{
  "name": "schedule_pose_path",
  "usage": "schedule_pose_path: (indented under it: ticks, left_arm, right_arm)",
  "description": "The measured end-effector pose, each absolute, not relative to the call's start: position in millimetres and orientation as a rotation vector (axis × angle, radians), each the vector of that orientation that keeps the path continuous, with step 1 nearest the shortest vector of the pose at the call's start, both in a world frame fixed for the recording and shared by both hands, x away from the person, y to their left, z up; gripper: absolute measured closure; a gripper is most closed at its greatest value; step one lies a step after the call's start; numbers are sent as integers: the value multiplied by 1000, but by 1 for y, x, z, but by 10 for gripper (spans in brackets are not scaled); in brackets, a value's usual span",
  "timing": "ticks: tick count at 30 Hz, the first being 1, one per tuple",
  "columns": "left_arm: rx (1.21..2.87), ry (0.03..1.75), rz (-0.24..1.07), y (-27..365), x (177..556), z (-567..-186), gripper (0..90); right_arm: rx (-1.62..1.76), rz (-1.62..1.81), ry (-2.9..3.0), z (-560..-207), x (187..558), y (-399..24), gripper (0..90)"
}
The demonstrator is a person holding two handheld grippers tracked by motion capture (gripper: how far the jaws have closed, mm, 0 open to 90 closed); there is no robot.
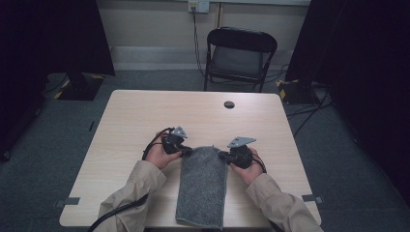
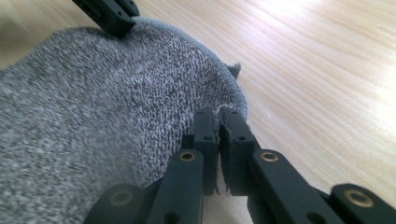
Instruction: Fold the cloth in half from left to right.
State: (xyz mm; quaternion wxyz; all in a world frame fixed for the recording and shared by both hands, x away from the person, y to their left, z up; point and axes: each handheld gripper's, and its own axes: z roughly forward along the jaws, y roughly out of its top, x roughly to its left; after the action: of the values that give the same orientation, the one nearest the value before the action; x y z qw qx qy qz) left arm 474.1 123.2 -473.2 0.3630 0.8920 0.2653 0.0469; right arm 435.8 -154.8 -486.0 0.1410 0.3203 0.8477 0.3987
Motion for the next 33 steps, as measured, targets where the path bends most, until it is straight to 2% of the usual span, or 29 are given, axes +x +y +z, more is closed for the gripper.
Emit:
schedule_pose_path:
  ticks: [8,10,12,15,19,22,25,29,31,33]
  left_arm:
    - [2183,702,-29,145,479,-448,859]
    - [2163,726,10,152,481,-447,759]
    - [2151,750,70,158,482,-448,565]
    - [2165,719,98,157,471,-447,532]
    - [2231,642,101,138,455,-458,537]
    - [2286,669,115,134,456,-476,571]
    - [2292,669,146,131,456,-486,636]
    - [2316,690,141,128,456,-483,837]
    - [2315,699,144,128,457,-480,872]
    - [2245,717,128,133,457,-474,877]
  right_arm:
    - [889,1220,2438,-468,433,-152,868]
    - [876,1230,2439,-465,433,-150,869]
    - [866,1232,2441,-463,432,-148,869]
    - [864,1218,2446,-464,433,-145,869]
    - [881,1218,2445,-469,434,-143,867]
    - [895,1206,2456,-474,434,-143,864]
    - [894,1193,2470,-479,432,-143,859]
    - [891,1188,2476,-482,433,-142,860]
    - [891,1192,2473,-481,433,-142,861]
    - [890,1198,2470,-479,433,-143,863]
